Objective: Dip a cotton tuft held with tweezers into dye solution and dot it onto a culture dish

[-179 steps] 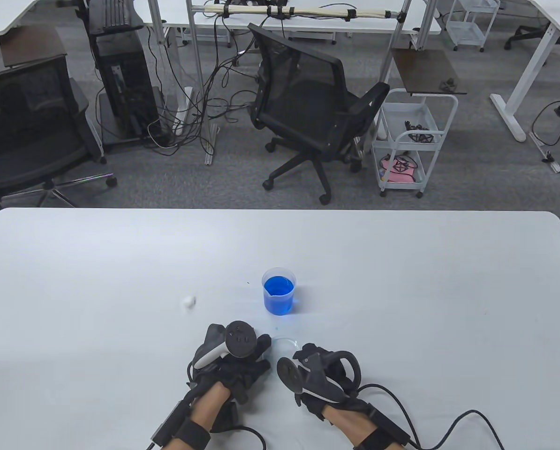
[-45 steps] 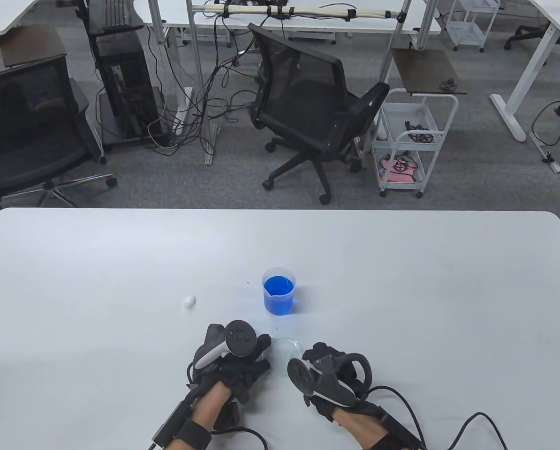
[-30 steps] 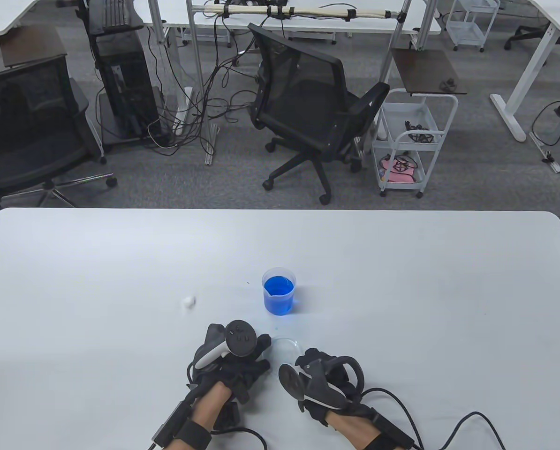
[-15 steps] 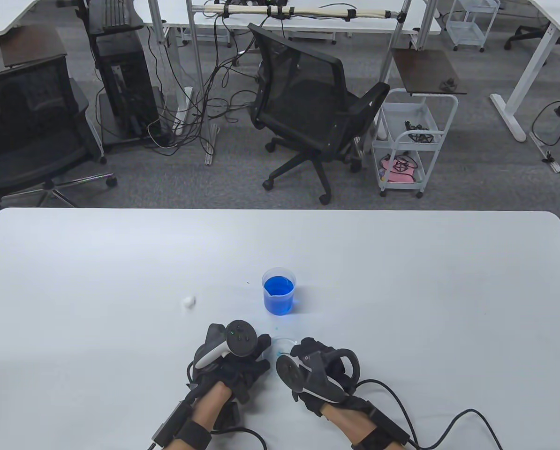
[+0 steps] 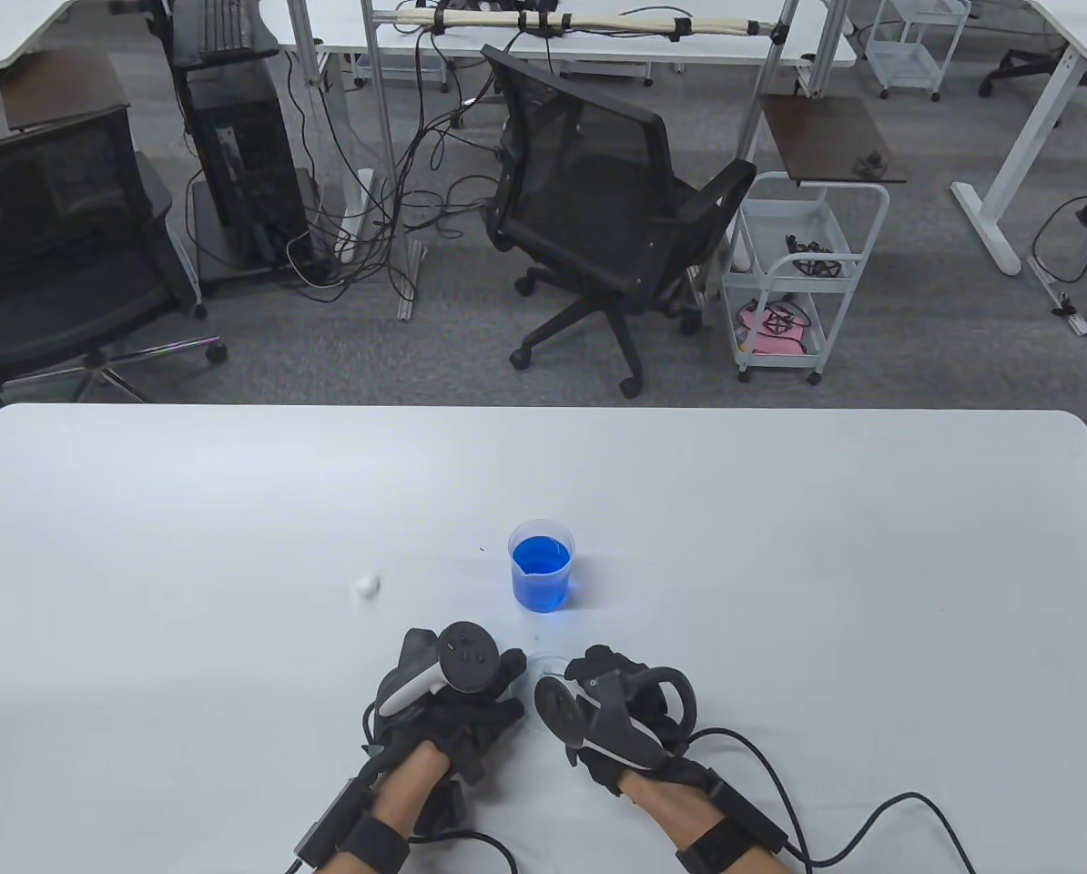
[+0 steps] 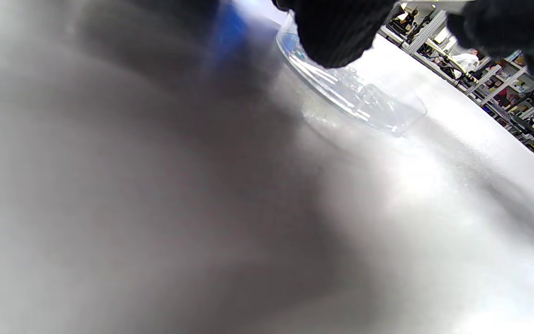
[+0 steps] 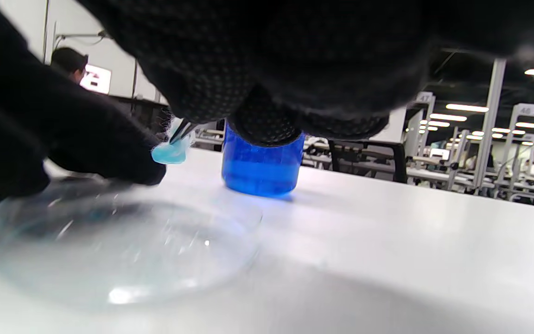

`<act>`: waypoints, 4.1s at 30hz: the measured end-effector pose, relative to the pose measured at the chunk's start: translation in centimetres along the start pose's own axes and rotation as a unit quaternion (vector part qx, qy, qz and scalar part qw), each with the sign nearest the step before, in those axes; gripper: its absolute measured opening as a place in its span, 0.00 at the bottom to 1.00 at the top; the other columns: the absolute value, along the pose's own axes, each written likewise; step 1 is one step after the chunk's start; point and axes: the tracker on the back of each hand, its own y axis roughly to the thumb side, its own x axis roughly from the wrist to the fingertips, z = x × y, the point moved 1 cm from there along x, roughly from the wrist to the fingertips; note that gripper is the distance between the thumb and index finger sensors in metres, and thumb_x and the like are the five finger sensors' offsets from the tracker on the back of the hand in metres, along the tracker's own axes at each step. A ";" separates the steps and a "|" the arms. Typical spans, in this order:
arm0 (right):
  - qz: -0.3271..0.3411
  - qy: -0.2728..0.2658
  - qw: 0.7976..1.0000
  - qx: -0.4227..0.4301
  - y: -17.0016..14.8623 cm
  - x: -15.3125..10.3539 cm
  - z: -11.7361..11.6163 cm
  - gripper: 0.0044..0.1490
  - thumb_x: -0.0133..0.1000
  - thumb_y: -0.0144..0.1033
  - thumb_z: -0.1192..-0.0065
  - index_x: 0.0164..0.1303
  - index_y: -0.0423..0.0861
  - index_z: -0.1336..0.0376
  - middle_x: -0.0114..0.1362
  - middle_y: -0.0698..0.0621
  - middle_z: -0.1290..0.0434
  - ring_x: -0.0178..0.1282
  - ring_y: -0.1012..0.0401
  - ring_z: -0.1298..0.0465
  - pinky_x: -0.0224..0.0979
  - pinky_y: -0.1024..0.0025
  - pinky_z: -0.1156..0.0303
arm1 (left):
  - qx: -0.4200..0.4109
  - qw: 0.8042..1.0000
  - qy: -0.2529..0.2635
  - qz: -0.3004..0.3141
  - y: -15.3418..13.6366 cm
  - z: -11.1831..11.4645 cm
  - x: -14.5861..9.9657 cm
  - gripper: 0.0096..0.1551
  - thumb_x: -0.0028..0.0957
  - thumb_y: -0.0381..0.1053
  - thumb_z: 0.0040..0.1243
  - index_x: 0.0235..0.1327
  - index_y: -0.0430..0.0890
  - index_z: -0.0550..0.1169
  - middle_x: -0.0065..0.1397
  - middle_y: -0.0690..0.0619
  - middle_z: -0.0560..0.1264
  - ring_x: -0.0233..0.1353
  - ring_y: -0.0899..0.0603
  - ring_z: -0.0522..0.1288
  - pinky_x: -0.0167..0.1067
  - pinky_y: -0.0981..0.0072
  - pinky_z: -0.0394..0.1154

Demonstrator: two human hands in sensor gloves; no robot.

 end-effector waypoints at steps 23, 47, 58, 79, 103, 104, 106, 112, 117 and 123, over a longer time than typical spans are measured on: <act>-0.012 0.011 1.000 -0.018 -0.7 0.7 -1.1 0.25 0.35 0.36 0.26 0.30 0.32 0.16 0.42 0.34 0.16 0.24 0.61 0.18 0.24 0.68 0.18 | 0.001 1.000 -0.001 -0.002 0.1 0.0 0.0 0.38 0.67 0.53 0.55 0.86 0.51 0.53 0.89 0.32 0.42 0.81 0.22 0.38 0.67 0.20 0.36; -0.003 0.033 0.999 -0.034 -1.4 -0.7 -1.7 0.25 0.35 0.36 0.26 0.30 0.33 0.16 0.42 0.34 0.16 0.24 0.61 0.18 0.24 0.68 0.18 | 0.004 1.000 -0.002 -0.006 0.1 0.0 0.0 0.38 0.67 0.53 0.55 0.85 0.52 0.53 0.89 0.32 0.42 0.81 0.22 0.38 0.67 0.20 0.36; -0.007 0.022 0.999 -0.024 -1.7 -0.8 -0.7 0.25 0.35 0.36 0.26 0.30 0.32 0.16 0.42 0.34 0.16 0.24 0.61 0.18 0.24 0.68 0.18 | 0.004 1.000 -0.001 -0.007 0.1 -0.1 0.0 0.38 0.67 0.53 0.55 0.85 0.52 0.53 0.89 0.32 0.42 0.81 0.22 0.38 0.67 0.20 0.36; 0.007 0.035 0.999 -0.022 -1.4 -1.9 -0.7 0.25 0.35 0.36 0.26 0.30 0.32 0.17 0.42 0.34 0.16 0.24 0.61 0.18 0.24 0.68 0.18 | 0.002 1.000 0.000 -0.010 0.0 0.0 0.0 0.38 0.67 0.53 0.55 0.85 0.52 0.53 0.89 0.32 0.42 0.81 0.22 0.38 0.67 0.20 0.36; 0.036 0.006 0.999 -0.003 0.4 -2.1 0.6 0.26 0.35 0.37 0.26 0.30 0.32 0.17 0.42 0.34 0.16 0.24 0.61 0.18 0.24 0.69 0.18 | 0.002 1.000 0.000 -0.011 0.1 0.0 -0.1 0.38 0.67 0.53 0.55 0.85 0.52 0.53 0.89 0.32 0.42 0.81 0.22 0.38 0.67 0.20 0.36; 0.036 0.005 0.999 -0.004 0.5 -2.0 0.6 0.26 0.35 0.36 0.26 0.30 0.32 0.17 0.42 0.34 0.16 0.24 0.61 0.18 0.24 0.69 0.18 | 0.001 1.000 0.000 -0.011 0.1 0.0 -0.1 0.38 0.67 0.53 0.55 0.85 0.52 0.53 0.89 0.32 0.42 0.81 0.22 0.38 0.67 0.20 0.36; 0.038 0.011 0.999 -0.008 0.8 -1.8 0.2 0.26 0.35 0.37 0.26 0.31 0.32 0.17 0.42 0.34 0.16 0.24 0.61 0.18 0.24 0.69 0.18 | 0.002 1.000 0.000 -0.011 0.1 0.0 -0.1 0.38 0.67 0.53 0.55 0.86 0.52 0.53 0.89 0.32 0.42 0.81 0.22 0.38 0.67 0.20 0.36; 0.054 0.045 0.997 -0.031 1.7 -1.6 -1.9 0.26 0.35 0.37 0.26 0.31 0.32 0.17 0.42 0.34 0.16 0.24 0.61 0.18 0.24 0.69 0.18 | 0.002 1.000 0.000 -0.011 0.1 0.0 -0.1 0.38 0.67 0.53 0.55 0.85 0.52 0.53 0.89 0.32 0.42 0.81 0.22 0.38 0.67 0.20 0.36; 0.052 0.039 0.997 -0.028 1.7 -1.3 -1.9 0.26 0.35 0.37 0.26 0.30 0.32 0.17 0.42 0.34 0.16 0.24 0.61 0.18 0.24 0.69 0.18 | 0.002 1.000 0.000 -0.011 0.1 0.0 -0.1 0.38 0.67 0.53 0.55 0.86 0.52 0.53 0.89 0.32 0.42 0.81 0.22 0.38 0.67 0.20 0.36; 0.023 0.005 1.000 -0.007 0.5 -0.1 -0.4 0.26 0.35 0.37 0.26 0.30 0.32 0.17 0.42 0.34 0.16 0.24 0.61 0.18 0.24 0.69 0.18 | 0.001 1.000 0.000 -0.010 0.2 0.1 -0.1 0.38 0.67 0.53 0.55 0.85 0.52 0.53 0.89 0.32 0.42 0.81 0.22 0.38 0.67 0.20 0.36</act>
